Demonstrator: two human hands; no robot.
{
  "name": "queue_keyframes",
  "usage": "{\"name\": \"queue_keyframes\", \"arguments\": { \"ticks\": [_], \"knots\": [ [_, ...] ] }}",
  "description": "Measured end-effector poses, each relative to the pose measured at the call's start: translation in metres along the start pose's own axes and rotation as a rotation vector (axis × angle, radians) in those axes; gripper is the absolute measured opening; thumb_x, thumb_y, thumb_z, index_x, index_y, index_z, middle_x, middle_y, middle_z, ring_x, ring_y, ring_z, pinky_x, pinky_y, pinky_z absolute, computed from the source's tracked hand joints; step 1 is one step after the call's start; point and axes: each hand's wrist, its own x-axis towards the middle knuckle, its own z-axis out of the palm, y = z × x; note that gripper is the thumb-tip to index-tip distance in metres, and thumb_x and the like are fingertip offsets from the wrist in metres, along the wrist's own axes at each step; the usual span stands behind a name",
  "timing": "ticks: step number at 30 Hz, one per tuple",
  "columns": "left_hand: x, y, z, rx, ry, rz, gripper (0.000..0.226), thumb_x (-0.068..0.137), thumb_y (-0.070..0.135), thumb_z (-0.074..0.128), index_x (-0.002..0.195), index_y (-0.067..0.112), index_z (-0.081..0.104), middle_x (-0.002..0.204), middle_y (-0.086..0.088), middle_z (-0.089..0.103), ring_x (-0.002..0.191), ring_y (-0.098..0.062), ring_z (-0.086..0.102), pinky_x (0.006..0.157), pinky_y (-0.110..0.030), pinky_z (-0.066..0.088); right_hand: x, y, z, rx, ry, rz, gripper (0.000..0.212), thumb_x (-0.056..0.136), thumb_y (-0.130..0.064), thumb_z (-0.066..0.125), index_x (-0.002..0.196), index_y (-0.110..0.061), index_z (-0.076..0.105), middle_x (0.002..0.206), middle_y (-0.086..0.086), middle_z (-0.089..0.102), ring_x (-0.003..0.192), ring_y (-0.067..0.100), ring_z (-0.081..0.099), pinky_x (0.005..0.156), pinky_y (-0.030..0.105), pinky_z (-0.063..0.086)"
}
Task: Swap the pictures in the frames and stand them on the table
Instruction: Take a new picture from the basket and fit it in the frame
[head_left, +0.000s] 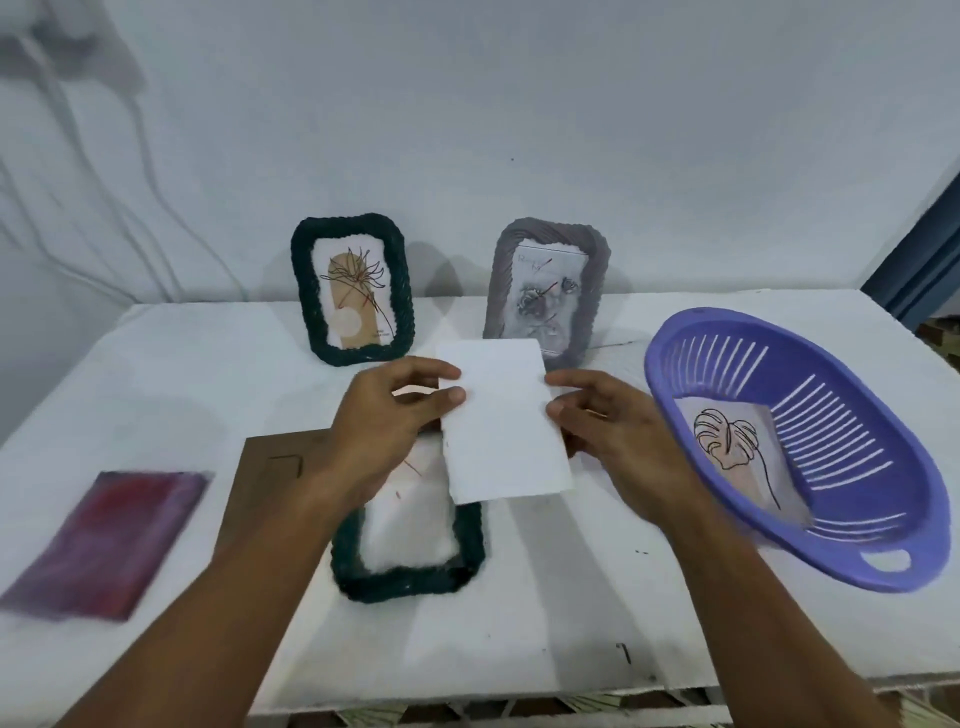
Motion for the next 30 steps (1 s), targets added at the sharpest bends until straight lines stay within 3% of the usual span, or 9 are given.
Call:
{"name": "queue_keyframes", "arguments": {
  "ticks": [3,7,10,14,19,22,30],
  "knots": [
    [-0.021,-0.020,-0.031,0.084,0.053,-0.084,0.016,0.079,0.008,0.072,0.093,0.016,0.073,0.081,0.007,0.071,0.075,-0.006,0.069,0.061,-0.010,0.050,-0.007,0.028,0.030,-0.078,-0.062,0.059,0.021,0.085,-0.005,0.067,0.102,-0.017,0.068,0.078,0.007,0.065,0.067,0.021,0.056,0.062,0.032,0.047],
    [-0.038,-0.051,-0.067,0.286,0.147,-0.088,0.016,0.076,0.017,0.078,0.089,0.027,0.075,0.087,0.011,0.072,0.085,-0.005,0.068,0.069,-0.017,0.053,-0.023,0.064,0.062,-0.406,-0.076,0.073,0.020,0.085,-0.020,0.070,0.103,-0.030,0.067,0.086,-0.006,0.067,0.070,0.004,0.058,0.067,0.012,0.045],
    [-0.041,-0.063,-0.075,0.404,0.175,-0.088,0.014,0.077,0.012,0.076,0.091,0.016,0.074,0.080,0.014,0.068,0.072,0.003,0.065,0.057,-0.005,0.044,-0.025,0.073,0.074,-0.546,-0.078,0.059,0.023,0.087,-0.022,0.068,0.108,-0.029,0.066,0.087,-0.013,0.066,0.076,-0.006,0.058,0.069,0.005,0.043],
    [-0.039,-0.069,-0.078,0.532,0.172,-0.058,0.018,0.079,0.017,0.075,0.097,0.018,0.074,0.079,0.022,0.064,0.072,0.008,0.063,0.068,-0.005,0.048,-0.022,0.074,0.082,-0.699,-0.082,-0.013,0.022,0.089,-0.022,0.064,0.111,-0.024,0.066,0.084,-0.017,0.064,0.074,-0.012,0.055,0.068,0.002,0.040],
    [-0.037,-0.068,-0.078,0.654,0.136,0.016,0.022,0.082,0.017,0.073,0.104,0.015,0.072,0.086,0.008,0.067,0.061,0.011,0.057,0.060,0.004,0.037,-0.017,0.071,0.088,-0.827,-0.092,-0.033,0.023,0.091,-0.026,0.060,0.113,-0.022,0.064,0.082,-0.012,0.065,0.072,0.000,0.057,0.068,0.008,0.041],
    [-0.034,-0.068,-0.077,0.712,0.116,0.059,0.025,0.083,0.017,0.072,0.108,0.012,0.071,0.099,-0.001,0.071,0.069,0.005,0.054,0.063,0.007,0.034,-0.014,0.070,0.091,-0.877,-0.097,-0.037,0.023,0.092,-0.027,0.058,0.114,-0.022,0.064,0.080,-0.011,0.063,0.076,0.003,0.057,0.073,0.016,0.045],
    [-0.022,-0.076,-0.074,0.817,0.094,0.068,0.028,0.085,0.022,0.069,0.112,0.011,0.069,0.101,-0.004,0.070,0.078,-0.005,0.055,0.064,0.006,0.033,-0.001,0.067,0.094,-0.990,-0.138,-0.075,0.026,0.092,-0.030,0.056,0.116,-0.021,0.062,0.074,-0.010,0.056,0.073,0.007,0.052,0.073,0.024,0.046]
  ]
}}
